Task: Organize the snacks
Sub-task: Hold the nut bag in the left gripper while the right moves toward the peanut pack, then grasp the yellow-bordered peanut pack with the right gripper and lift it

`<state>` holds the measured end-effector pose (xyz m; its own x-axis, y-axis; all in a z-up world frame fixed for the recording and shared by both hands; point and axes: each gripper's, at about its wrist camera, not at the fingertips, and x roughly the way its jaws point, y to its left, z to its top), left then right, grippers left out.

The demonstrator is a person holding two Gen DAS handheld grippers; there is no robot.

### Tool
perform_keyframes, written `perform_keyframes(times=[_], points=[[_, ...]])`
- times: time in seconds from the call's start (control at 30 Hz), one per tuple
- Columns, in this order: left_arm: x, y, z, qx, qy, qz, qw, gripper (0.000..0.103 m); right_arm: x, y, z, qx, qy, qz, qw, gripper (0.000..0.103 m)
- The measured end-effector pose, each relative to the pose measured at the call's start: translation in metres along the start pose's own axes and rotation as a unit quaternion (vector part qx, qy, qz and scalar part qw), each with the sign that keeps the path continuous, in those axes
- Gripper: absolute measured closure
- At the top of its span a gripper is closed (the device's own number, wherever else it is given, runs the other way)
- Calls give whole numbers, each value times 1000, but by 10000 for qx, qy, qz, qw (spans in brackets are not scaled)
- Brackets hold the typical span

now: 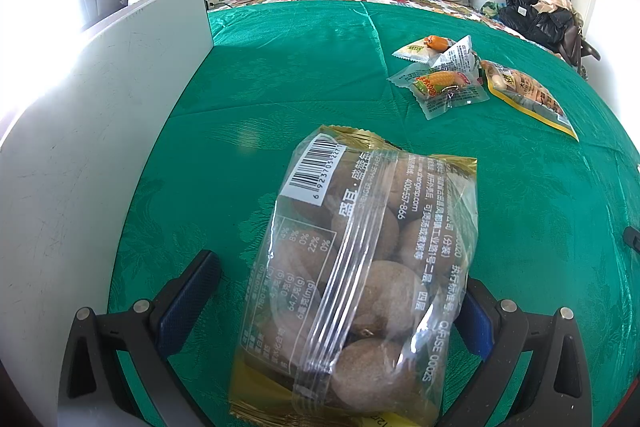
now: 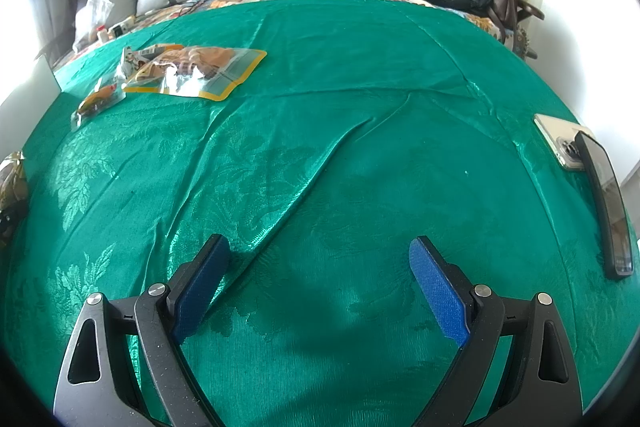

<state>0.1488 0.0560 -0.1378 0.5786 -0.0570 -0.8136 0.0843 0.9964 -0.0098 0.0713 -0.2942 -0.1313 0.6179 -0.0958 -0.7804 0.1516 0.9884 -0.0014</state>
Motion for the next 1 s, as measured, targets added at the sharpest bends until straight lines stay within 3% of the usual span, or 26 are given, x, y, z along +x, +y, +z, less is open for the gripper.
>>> perform_keyframes(times=[0.53, 0.67, 0.73, 0.83, 0.93, 1.0], points=[[0, 0, 0, -3, 0, 3, 10000, 0, 0, 0, 0, 0, -3, 14, 10000, 10], [0, 0, 0, -2, 0, 3, 10000, 0, 2, 0, 8, -401, 216, 390, 9982, 7], [0, 0, 0, -2, 0, 3, 10000, 0, 5, 2, 26, -679, 285, 794, 9941, 9], [0, 0, 0, -2, 0, 3, 10000, 0, 4, 11, 68, -1102, 6, 1015, 9887, 9], [0, 0, 0, -3, 0, 3, 10000, 0, 20, 36, 118, -1768, 46, 1351, 9749, 9], [0, 0, 0, -3, 0, 3, 10000, 0, 42, 61, 144, -2268, 332, 1562, 9608, 9]])
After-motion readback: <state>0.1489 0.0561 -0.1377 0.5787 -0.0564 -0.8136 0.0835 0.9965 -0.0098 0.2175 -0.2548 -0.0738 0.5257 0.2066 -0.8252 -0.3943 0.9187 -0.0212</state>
